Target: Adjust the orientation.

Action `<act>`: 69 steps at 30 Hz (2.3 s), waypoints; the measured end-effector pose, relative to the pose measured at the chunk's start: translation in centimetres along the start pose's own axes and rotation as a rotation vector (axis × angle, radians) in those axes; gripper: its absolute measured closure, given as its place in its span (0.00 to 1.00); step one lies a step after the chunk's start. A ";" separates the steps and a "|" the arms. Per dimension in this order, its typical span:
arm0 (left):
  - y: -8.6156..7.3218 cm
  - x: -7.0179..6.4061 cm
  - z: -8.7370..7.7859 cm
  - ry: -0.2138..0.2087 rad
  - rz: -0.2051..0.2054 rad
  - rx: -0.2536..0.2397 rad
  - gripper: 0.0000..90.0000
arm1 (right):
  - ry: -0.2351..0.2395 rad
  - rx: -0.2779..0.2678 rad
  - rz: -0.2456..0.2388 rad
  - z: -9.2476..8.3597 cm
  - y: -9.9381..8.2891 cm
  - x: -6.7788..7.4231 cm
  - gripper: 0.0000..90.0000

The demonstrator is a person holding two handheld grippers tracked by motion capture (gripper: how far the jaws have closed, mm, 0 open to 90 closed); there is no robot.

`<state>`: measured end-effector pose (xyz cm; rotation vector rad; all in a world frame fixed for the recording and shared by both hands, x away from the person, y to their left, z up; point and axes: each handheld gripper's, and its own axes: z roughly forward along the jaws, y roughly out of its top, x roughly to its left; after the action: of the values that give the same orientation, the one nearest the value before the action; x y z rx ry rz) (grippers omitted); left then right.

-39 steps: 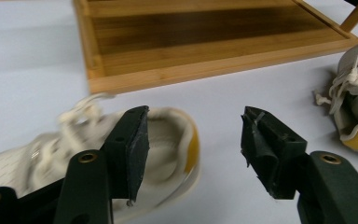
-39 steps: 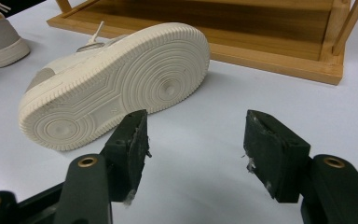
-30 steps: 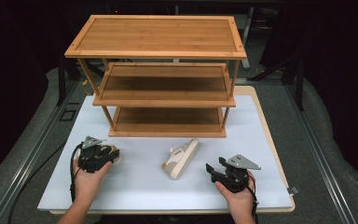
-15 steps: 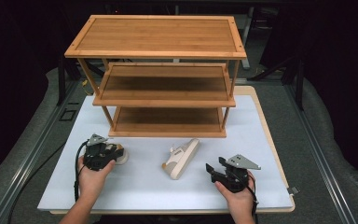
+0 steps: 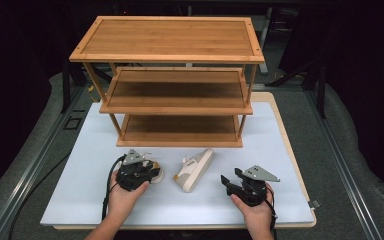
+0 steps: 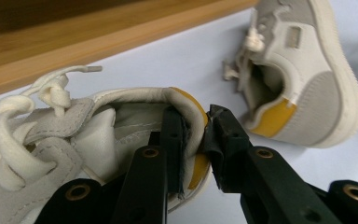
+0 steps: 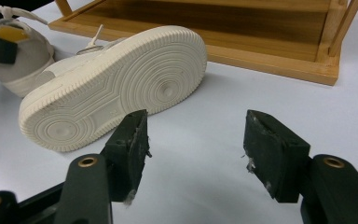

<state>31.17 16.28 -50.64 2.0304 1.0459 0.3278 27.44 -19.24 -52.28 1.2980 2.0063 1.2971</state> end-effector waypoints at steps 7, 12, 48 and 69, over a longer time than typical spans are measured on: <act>-0.3 -0.5 -0.5 -0.014 0.051 0.022 0.81 | 0.002 -0.001 0.000 0.0 0.0 0.0 0.45; -0.5 -0.4 -1.9 -0.006 0.082 0.027 0.79 | 0.000 -0.002 0.000 -0.1 0.0 0.0 0.45; -3.8 5.2 -5.6 0.234 -0.049 0.017 0.71 | 0.006 0.007 -0.003 0.2 0.0 0.2 0.45; -3.2 5.8 -4.0 0.159 -0.137 -0.065 0.56 | -0.003 0.009 -0.042 0.6 0.0 0.8 0.44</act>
<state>30.84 23.96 -51.23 1.8879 1.2485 0.4512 27.48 -18.27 -52.41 1.2549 2.0287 1.2677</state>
